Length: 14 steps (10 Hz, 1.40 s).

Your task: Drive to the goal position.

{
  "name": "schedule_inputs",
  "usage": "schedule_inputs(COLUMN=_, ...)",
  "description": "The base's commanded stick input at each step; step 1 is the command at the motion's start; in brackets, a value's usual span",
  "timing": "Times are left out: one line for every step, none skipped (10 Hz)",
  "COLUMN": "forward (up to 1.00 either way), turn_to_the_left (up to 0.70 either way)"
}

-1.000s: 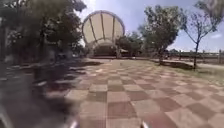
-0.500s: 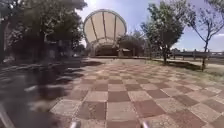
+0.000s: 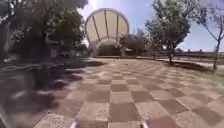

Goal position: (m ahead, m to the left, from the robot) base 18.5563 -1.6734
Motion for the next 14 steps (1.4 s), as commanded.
schedule_inputs(forward=0.88, turn_to_the_left=0.00)
schedule_inputs(forward=1.00, turn_to_the_left=0.00)
schedule_inputs(forward=1.00, turn_to_the_left=0.00)
schedule_inputs(forward=1.00, turn_to_the_left=0.00)
schedule_inputs(forward=1.00, turn_to_the_left=0.00)
schedule_inputs(forward=1.00, turn_to_the_left=0.00)
schedule_inputs(forward=1.00, turn_to_the_left=0.00)
schedule_inputs(forward=1.00, turn_to_the_left=0.00)
schedule_inputs(forward=1.00, turn_to_the_left=0.00)
schedule_inputs(forward=1.00, turn_to_the_left=0.00)
schedule_inputs(forward=1.00, turn_to_the_left=0.00)
schedule_inputs(forward=1.00, turn_to_the_left=0.00)
schedule_inputs(forward=1.00, turn_to_the_left=0.00)
schedule_inputs(forward=1.00, turn_to_the_left=0.00)
